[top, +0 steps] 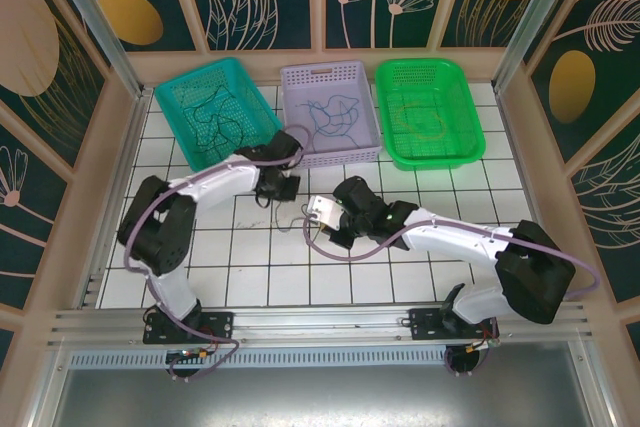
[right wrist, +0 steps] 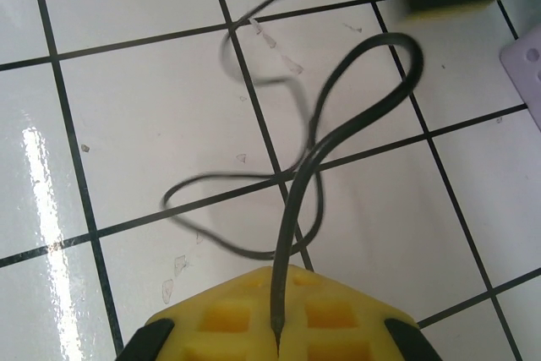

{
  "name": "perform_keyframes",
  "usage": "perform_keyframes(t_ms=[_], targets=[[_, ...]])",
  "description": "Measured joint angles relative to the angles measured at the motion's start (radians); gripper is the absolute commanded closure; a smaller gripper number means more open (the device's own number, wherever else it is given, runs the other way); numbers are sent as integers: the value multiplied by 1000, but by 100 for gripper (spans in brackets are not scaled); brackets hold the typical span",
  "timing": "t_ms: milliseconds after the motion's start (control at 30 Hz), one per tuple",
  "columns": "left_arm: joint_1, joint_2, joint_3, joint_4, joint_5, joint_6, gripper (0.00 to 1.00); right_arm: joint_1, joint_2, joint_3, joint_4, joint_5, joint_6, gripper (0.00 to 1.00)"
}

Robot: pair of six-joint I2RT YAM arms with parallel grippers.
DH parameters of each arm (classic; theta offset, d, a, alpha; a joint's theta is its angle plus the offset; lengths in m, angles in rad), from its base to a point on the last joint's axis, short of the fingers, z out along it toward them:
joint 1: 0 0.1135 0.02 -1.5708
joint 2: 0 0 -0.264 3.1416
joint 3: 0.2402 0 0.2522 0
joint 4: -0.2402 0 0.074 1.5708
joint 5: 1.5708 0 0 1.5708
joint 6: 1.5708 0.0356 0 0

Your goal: Untangle the cables

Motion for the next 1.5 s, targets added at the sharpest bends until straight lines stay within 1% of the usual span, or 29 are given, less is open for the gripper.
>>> perform_keyframes(t_ms=[100,200,267,333,400,533,633,800,1033,1167,1267,1333,1400,1500], targets=[[73,-116,145,-6,-27,-28,100,0,-2,0,0,1,3,100],[207,-211,294,9,-35,-48,100,0,-2,0,-1,1,16,100],[302,-242,379,21,-37,-58,100,0,-2,0,-2,1,22,100],[397,-247,453,32,-37,-74,100,0,-2,2,-2,0,31,100],[461,-227,509,34,-37,-94,100,3,-2,8,-7,0,47,100],[550,-153,598,40,-37,-146,100,17,-2,25,-14,-3,93,100],[584,-104,637,39,-38,-182,100,27,-2,27,-13,-6,128,100],[606,-45,694,30,-38,-224,100,35,-15,27,9,-19,173,100],[621,-32,716,32,-56,-245,100,35,-48,27,31,-34,196,100],[628,-11,707,62,-39,-257,100,17,-50,53,28,-83,240,100],[638,-9,637,148,-6,-273,100,-14,-32,132,32,-138,304,100],[644,-8,580,200,17,-286,100,-37,16,217,53,-172,354,100],[648,4,536,241,44,-298,100,-64,100,326,95,-211,423,100],[648,43,515,296,78,-317,100,-102,241,475,163,-254,522,100]])
